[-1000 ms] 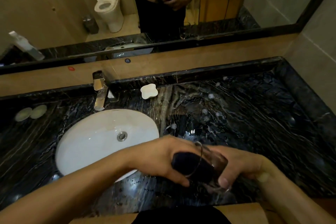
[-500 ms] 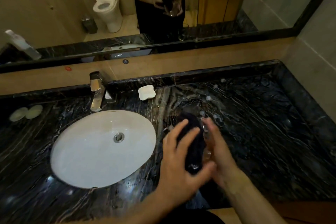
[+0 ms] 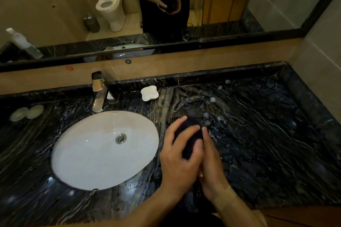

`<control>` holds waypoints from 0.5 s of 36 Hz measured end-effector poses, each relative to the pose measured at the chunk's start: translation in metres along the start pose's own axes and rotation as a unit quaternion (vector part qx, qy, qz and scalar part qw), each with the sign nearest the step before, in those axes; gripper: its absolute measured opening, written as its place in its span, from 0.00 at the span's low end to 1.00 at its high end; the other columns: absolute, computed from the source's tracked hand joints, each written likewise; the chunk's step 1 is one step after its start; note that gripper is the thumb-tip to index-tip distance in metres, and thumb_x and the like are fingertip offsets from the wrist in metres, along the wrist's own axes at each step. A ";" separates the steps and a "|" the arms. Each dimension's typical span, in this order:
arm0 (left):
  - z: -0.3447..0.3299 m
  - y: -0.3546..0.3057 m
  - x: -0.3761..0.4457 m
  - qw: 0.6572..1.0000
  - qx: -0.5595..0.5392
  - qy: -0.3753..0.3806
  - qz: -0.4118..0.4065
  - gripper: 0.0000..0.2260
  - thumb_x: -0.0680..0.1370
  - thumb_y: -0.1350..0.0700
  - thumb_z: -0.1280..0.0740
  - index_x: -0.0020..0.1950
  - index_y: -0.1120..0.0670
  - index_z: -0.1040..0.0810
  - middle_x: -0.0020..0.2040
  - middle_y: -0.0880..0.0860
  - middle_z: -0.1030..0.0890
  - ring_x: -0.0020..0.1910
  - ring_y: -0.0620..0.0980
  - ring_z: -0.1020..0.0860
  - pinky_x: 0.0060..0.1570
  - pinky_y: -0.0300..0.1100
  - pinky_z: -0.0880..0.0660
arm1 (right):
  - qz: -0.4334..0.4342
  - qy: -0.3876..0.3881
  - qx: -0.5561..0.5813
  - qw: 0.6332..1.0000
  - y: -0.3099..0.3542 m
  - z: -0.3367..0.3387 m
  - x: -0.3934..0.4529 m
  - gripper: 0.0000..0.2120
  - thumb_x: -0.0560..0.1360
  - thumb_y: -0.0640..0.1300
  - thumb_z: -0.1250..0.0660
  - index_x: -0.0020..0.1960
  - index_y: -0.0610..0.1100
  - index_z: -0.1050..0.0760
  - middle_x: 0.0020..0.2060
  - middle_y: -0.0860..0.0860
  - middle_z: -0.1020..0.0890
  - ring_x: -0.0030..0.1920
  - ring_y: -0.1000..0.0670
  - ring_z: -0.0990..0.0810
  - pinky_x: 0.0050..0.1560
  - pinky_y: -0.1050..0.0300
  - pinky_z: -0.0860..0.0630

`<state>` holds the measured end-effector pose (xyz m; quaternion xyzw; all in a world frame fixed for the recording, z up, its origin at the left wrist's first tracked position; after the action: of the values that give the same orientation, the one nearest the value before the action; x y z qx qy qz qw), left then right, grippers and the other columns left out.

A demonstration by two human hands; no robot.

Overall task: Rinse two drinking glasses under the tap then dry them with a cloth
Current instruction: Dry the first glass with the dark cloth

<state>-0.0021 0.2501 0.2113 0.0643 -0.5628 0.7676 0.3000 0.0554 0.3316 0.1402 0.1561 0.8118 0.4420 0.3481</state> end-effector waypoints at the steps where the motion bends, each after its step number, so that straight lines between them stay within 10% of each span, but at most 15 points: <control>1: 0.000 0.002 0.006 1.000 -0.013 0.004 0.025 0.12 0.76 0.51 0.33 0.58 0.49 0.17 0.66 0.49 0.24 0.66 0.44 0.25 0.65 0.38 0.29 | -0.021 0.008 0.029 0.999 -0.001 -0.001 0.001 0.26 0.73 0.63 0.35 0.62 0.46 0.20 0.55 0.47 0.14 0.57 0.48 0.16 0.60 0.49 0.22; 8: 0.001 0.030 0.012 0.976 -0.098 0.018 0.192 0.11 0.77 0.48 0.37 0.55 0.41 0.18 0.57 0.42 0.17 0.59 0.41 0.21 0.61 0.43 0.24 | -0.076 0.033 0.101 0.991 0.005 0.000 0.005 0.38 0.60 0.67 0.22 0.60 0.44 0.21 0.56 0.41 0.16 0.51 0.40 0.15 0.43 0.46 0.19; 15: 0.008 0.007 -0.013 0.998 -0.037 0.013 0.055 0.13 0.78 0.50 0.36 0.62 0.41 0.22 0.67 0.42 0.25 0.68 0.45 0.27 0.66 0.35 0.32 | -0.087 0.030 0.175 0.980 0.009 0.000 0.012 0.19 0.71 0.60 0.32 0.46 0.47 0.13 0.45 0.42 0.14 0.42 0.44 0.15 0.48 0.48 0.21; 18: 0.009 -0.006 -0.021 0.997 -0.011 0.038 -0.066 0.13 0.77 0.54 0.33 0.62 0.49 0.21 0.68 0.48 0.25 0.68 0.48 0.26 0.67 0.44 0.28 | -0.097 0.034 0.189 0.977 0.004 0.001 0.015 0.27 0.71 0.63 0.31 0.54 0.39 0.16 0.45 0.40 0.15 0.44 0.42 0.17 0.52 0.48 0.23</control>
<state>0.0161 0.2346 0.2105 0.0694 -0.5537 0.7419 0.3718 0.0452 0.3427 0.1369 0.1243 0.9033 0.2494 0.3262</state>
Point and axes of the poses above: each hand's wrist, its own x-axis towards the middle knuckle, its own z-axis out of the back of the hand, y = z × x, the point moved 8 cm from there along x, towards the middle knuckle
